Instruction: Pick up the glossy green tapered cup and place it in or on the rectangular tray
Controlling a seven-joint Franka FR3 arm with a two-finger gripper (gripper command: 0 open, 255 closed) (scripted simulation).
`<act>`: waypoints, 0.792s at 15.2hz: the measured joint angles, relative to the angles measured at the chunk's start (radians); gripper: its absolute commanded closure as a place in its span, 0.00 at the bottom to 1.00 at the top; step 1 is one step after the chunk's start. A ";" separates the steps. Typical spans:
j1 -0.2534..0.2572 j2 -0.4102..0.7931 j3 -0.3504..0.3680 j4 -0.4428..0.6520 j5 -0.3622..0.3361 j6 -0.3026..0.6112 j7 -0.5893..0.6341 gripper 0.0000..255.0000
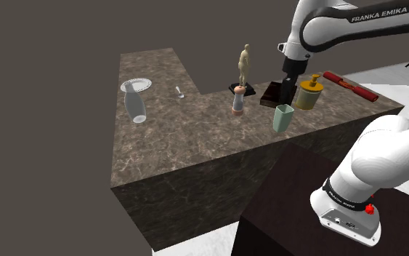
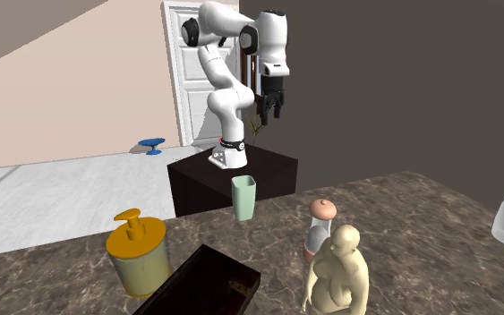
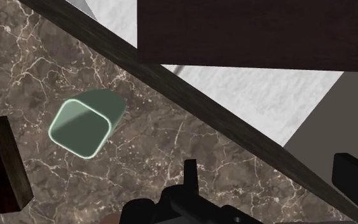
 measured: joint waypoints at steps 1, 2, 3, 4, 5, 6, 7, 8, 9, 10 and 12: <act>-0.009 0.012 -0.015 -0.012 -0.014 0.026 -0.013 0.00; -0.018 0.028 -0.030 -0.025 -0.028 0.056 -0.026 0.00; -0.027 0.048 -0.049 -0.042 -0.042 0.095 -0.040 0.00; -0.034 0.069 -0.065 -0.051 -0.055 0.128 -0.053 0.00; -0.039 0.099 -0.081 -0.052 -0.064 0.162 -0.066 0.00; -0.045 0.132 -0.100 -0.052 -0.075 0.197 -0.080 0.00; -0.049 0.153 -0.112 -0.059 -0.083 0.228 -0.089 0.00; -0.055 0.194 -0.136 -0.052 -0.092 0.265 -0.110 0.00; -0.057 0.223 -0.149 -0.052 -0.097 0.295 -0.119 0.00; -0.058 0.269 -0.171 -0.047 -0.101 0.339 -0.137 0.00; -0.064 0.328 -0.201 -0.048 -0.108 0.404 -0.162 0.00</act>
